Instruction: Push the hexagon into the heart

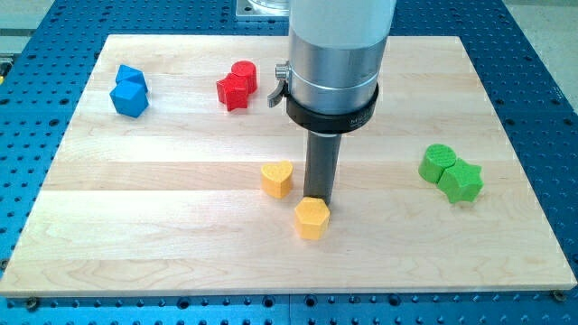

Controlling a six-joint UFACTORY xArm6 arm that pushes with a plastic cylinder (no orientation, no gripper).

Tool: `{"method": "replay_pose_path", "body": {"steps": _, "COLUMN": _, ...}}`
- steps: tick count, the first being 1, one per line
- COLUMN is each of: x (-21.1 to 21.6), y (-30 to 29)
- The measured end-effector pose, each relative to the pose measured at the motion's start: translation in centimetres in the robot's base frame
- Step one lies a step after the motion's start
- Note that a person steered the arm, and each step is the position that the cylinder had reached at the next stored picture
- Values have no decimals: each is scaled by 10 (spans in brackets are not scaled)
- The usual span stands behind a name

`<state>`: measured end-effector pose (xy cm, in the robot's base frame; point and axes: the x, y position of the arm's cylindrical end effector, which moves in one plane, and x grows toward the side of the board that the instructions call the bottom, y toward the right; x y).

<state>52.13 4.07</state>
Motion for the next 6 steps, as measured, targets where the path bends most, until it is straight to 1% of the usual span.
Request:
{"method": "replay_pose_path", "body": {"steps": 1, "x": 14, "y": 31}}
{"method": "replay_pose_path", "body": {"steps": 2, "x": 50, "y": 65}}
{"method": "replay_pose_path", "body": {"steps": 3, "x": 69, "y": 35}}
{"method": "replay_pose_path", "body": {"steps": 4, "x": 62, "y": -1}}
{"method": "replay_pose_path", "body": {"steps": 5, "x": 48, "y": -2}}
{"method": "replay_pose_path", "body": {"steps": 6, "x": 9, "y": -11}}
